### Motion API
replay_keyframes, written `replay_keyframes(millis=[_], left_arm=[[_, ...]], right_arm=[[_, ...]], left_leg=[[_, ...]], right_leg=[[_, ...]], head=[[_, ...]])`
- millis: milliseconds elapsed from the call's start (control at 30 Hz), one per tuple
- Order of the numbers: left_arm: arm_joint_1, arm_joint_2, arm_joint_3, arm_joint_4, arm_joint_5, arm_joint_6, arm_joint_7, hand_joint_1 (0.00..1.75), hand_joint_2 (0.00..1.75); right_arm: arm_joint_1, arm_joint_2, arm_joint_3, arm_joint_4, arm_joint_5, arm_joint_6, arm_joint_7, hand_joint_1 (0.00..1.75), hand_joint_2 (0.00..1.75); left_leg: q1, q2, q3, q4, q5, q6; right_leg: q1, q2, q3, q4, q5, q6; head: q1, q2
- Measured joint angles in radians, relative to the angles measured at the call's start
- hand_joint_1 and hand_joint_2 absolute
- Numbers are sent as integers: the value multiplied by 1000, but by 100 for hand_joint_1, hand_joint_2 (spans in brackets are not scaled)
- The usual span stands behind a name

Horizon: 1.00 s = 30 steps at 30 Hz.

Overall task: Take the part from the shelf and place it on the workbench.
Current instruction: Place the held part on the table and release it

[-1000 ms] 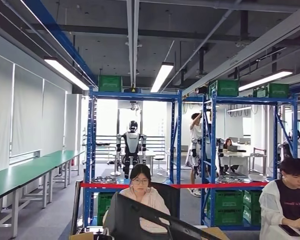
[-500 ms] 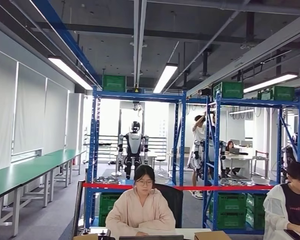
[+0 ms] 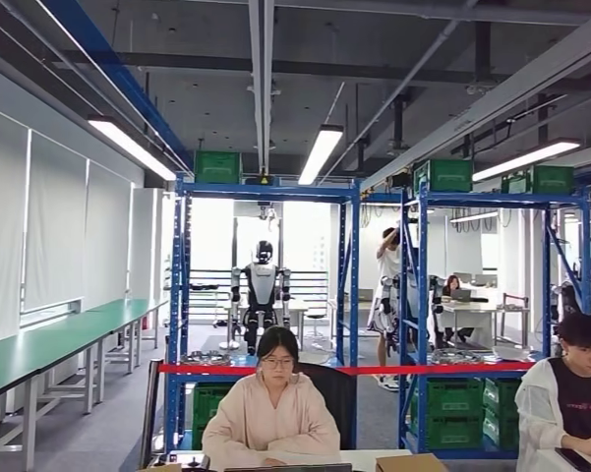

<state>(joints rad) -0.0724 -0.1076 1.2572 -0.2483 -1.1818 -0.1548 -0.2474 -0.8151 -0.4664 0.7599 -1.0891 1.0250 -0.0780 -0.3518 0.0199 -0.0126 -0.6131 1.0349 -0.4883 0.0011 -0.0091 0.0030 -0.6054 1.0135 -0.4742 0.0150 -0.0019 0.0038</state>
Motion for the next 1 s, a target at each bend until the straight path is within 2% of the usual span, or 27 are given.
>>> replay_keyframes(millis=[33, 67, 133, 167, 200, 233, 300, 333, 367, 400, 467, 533, 567, 633, 667, 700, 733, 767, 833, 867, 900, 967, 1000], left_arm=[[0, 0, 0, 0, 0, -1, 0, 0, 175], [0, 0, 0, 1, 0, -2, 0, 0, 175], [0, 0, 0, 1, -1, -4, 0, 0, 175], [1, 0, 0, 2, -1, -5, 0, 0, 175], [2, 0, 0, 2, -1, -6, 0, 0, 175], [2, 0, 0, 3, -2, -7, 0, 0, 175], [1, 1, 0, 3, -3, -10, -2, 0, 175], [1, 2, 0, 3, -3, -12, -2, 0, 175], [0, 2, 0, 3, -4, -13, -3, 0, 175], [0, 2, 0, 3, -5, -13, -4, 0, 175], [0, 2, 0, 4, -7, -14, -6, 0, 175], [-1, 2, 0, 4, -9, -14, -7, 0, 175], [-2, 3, 0, 4, -10, -14, -8, 0, 175], [-3, 3, 0, 4, -10, -14, -8, 0, 175], [-3, 3, 0, 5, -9, -14, -8, 0, 175], [-2, 3, 0, 5, -9, -11, -8, 0, 175], [-2, 3, 0, 5, -9, -7, -8, 0, 175], [-2, 3, 0, 5, -10, -3, -7, 0, 175], [-4, 3, 0, 5, -11, 4, -9, 0, 175], [-5, 3, 0, 5, -12, 6, -12, 0, 131], [-5, 3, 0, 5, -12, 6, -15, 0, 87], [-4, 3, 0, 6, -12, 4, -21, 0, 0], [-3, 3, 0, 6, -12, 4, -22, 0, 0]], right_arm=[[0, 7, 5, 7, -2, -1, -2, 175, 175], [0, 15, 10, 16, -4, -2, -4, 175, 175], [1, 33, 24, 40, -6, -5, -9, 175, 175], [2, 41, 33, 55, -8, -6, -11, 175, 175], [4, 50, 41, 69, -11, -7, -14, 175, 175], [5, 58, 49, 83, -15, -7, -16, 175, 175], [7, 74, 62, 111, -21, -7, -20, 175, 175], [7, 81, 68, 125, -24, -7, -23, 175, 175], [7, 88, 75, 140, -25, -8, -26, 175, 175], [7, 94, 82, 154, -26, -8, -29, 175, 175], [8, 105, 98, 182, -26, -10, -35, 175, 175], [9, 115, 113, 207, -26, -13, -37, 175, 175], [8, 119, 119, 218, -26, -14, -38, 131, 131], [7, 127, 131, 238, -28, -18, -37, 44, 44], [6, 131, 136, 247, -29, -20, -37, 0, 0], [6, 134, 142, 255, -32, -23, -36, 0, 0], [4, 138, 146, 260, -34, -26, -34, 0, 0], [1, 141, 150, 264, -36, -29, -32, 0, 0], [-8, 145, 155, 269, -40, -32, -27, 0, 0], [-13, 146, 157, 270, -43, -34, -25, 0, 0], [-16, 147, 158, 271, -46, -35, -23, 0, 0], [-19, 148, 159, 272, -53, -37, -20, 0, 0], [-19, 148, 159, 271, -56, -36, -19, 0, 0]], left_leg=[[0, 1, -9, 22, -17, -3], [0, 2, -29, 66, -44, -6], [-1, 2, -92, 202, -105, -9], [-1, 2, -119, 255, -121, -10], [-2, 2, -130, 276, -118, -10], [-2, 3, -122, 254, -95, -8], [-3, 2, -65, 125, -24, -1], [-3, 3, -35, 61, 2, 2], [-5, 3, -16, 20, 15, 5], [-7, 3, -8, 2, 16, 8], [-8, 3, -8, -2, 15, 14], [-4, 3, -5, -7, 18, 24], [-2, 3, -4, -9, 19, 29], [-1, 3, -2, -9, 19, 33], [-1, 3, -1, -9, 18, 34], [-1, 3, 0, -9, 17, 34], [-1, 3, 1, -9, 16, 34], [-1, 3, 4, -9, 15, 33], [-2, 2, 7, -9, 13, 28], [-4, 2, 7, -9, 12, 25], [-4, 2, 7, -9, 12, 20], [-4, 2, 7, -12, 13, 9], [-4, 2, 7, -10, 10, 4]], right_leg=[[-2, -1, 2, -4, 2, -7], [-3, -2, 3, -6, 4, -13], [0, -3, 3, -7, 3, -19], [1, -3, 4, -6, 2, -20], [2, -2, 5, -6, 1, -21], [3, -2, 6, -6, 0, -21], [4, 0, 10, -5, -3, -18], [6, 1, 11, -2, -6, -15], [8, 1, 10, -1, -8, -11], [9, 2, 9, 0, -8, -7], [8, 2, 8, -1, -9, 2], [6, 1, 0, 23, -30, 13], [4, 0, -16, 62, -55, 18], [1, 0, -75, 193, -116, 26], [-1, 0, -104, 252, -135, 29], [-2, 0, -120, 281, -137, 31], [-2, 0, -116, 269, -119, 32], [-3, -1, -93, 219, -85, 31], [-1, -1, -27, 77, -20, 26], [1, 0, -5, 28, -4, 21], [4, 1, 6, 3, 0, 16], [7, 2, 7, -3, -2, 5], [6, 2, 8, -7, 1, -1]], head=[[0, 0], [0, 0], [0, 0], [0, 0], [0, 0], [0, 0], [0, 0], [0, 0], [0, 0], [0, 0], [0, 0], [0, 0], [0, 0], [0, 0], [0, 0], [0, 0], [0, 0], [0, 0], [0, 0], [0, 0], [0, 0], [0, 0], [0, 0]])
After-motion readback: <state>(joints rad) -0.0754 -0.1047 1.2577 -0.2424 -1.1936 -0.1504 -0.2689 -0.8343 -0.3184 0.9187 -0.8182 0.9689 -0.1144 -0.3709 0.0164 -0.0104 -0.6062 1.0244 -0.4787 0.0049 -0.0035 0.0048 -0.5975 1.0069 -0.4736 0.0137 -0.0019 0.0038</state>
